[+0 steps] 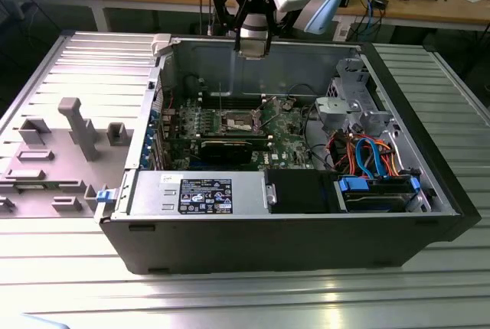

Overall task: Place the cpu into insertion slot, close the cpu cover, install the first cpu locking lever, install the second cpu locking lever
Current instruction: 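Place the cpu into insertion slot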

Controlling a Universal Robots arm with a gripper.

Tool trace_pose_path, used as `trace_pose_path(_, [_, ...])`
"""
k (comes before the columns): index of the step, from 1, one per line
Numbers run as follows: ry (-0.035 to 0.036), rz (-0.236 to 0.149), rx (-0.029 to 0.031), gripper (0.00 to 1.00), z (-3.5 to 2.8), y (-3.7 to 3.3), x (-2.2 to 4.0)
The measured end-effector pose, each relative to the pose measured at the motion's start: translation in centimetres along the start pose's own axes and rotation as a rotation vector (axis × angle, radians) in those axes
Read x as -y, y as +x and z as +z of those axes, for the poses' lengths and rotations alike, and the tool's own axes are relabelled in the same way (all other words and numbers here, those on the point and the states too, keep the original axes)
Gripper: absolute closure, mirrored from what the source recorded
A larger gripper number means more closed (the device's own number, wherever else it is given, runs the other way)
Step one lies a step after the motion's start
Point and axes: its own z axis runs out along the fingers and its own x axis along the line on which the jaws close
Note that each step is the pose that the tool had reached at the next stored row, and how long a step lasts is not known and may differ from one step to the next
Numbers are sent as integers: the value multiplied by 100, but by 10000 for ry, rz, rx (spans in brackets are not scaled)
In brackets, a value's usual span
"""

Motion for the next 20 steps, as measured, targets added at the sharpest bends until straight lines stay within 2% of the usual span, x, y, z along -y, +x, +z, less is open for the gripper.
trace_pose_path(5, [-5,446,38,46,8,0,1])
trace_pose_path(12, [-7,506,45,46,12,30,6])
trace_pose_path(16, [-10,765,67,46,18,31,7])
trace_pose_path(20, [-11,803,71,46,19,31,7])
